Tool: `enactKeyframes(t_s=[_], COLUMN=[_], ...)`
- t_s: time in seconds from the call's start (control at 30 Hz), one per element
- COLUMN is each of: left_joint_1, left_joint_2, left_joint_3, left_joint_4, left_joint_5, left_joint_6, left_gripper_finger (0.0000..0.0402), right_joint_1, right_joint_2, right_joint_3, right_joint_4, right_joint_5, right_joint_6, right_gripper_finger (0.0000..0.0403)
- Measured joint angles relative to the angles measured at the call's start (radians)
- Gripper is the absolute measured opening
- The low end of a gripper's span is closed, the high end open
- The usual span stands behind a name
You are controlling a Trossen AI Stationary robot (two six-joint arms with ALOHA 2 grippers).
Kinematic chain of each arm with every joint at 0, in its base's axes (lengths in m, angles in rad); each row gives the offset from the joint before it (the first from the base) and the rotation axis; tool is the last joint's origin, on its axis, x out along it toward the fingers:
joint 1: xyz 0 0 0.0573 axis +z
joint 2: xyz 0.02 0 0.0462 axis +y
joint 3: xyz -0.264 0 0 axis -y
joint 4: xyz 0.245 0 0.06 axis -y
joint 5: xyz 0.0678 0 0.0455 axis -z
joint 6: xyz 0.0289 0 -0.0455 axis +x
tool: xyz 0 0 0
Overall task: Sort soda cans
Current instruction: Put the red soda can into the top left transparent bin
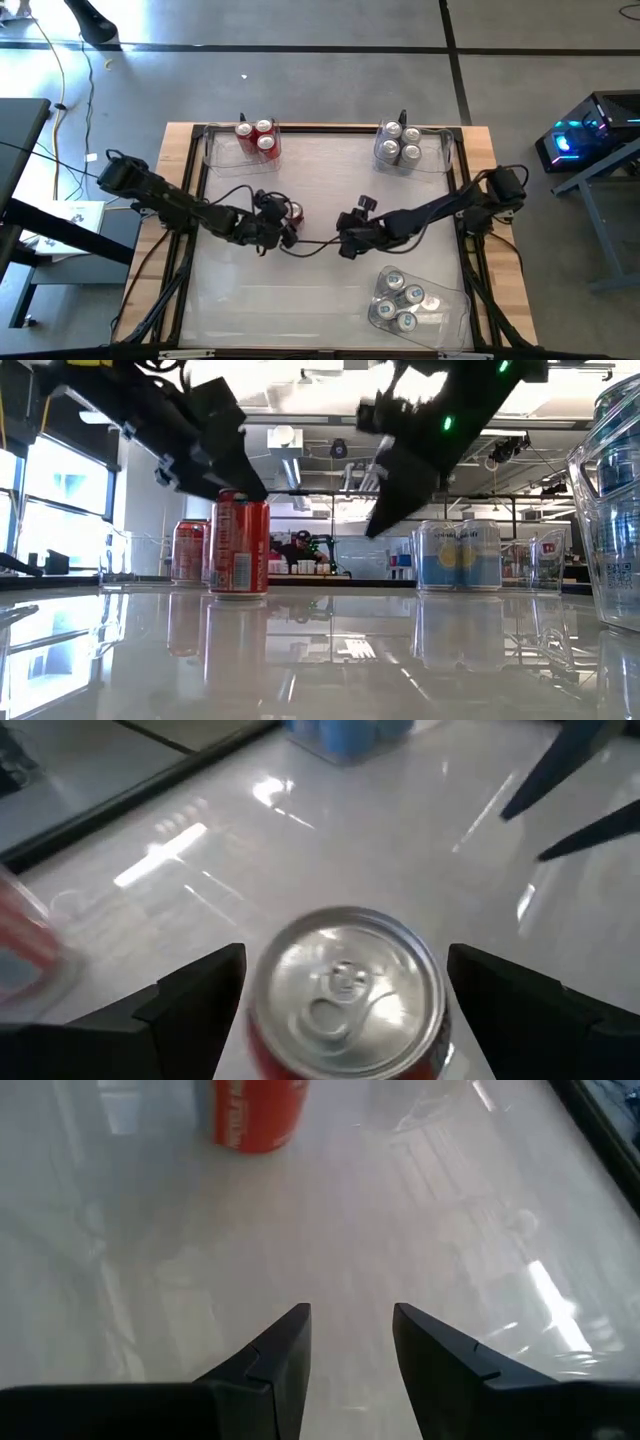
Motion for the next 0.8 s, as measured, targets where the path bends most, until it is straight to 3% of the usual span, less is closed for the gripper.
enactKeyframes(t_s=[0.43, 0.57, 0.8], left_joint_1=[0.019, 0.021, 0.021], left_joint_2=[0.080, 0.077, -0.027], left_joint_3=[0.001, 0.001, 0.030], left_joint_4=[0.013, 0.012, -0.109], left_joint_5=[0.012, 0.013, -0.017], left_joint_6=[-0.027, -0.027, -0.018], left_gripper_finger=[0.0327, 0.0294, 0.0292], right_joint_1=[0.060, 0.093, 0.177], right_joint_2=[-0.042, -0.094, -0.210], right_joint_3=[-0.001, -0.001, -0.001], right_joint_4=[-0.023, -0.105, -0.312], right_joint_5=[0.089, 0.138, 0.264], right_joint_6=[0.004, 0.060, 0.234], right_gripper_finger=[0.0139, 0.0139, 0.0139])
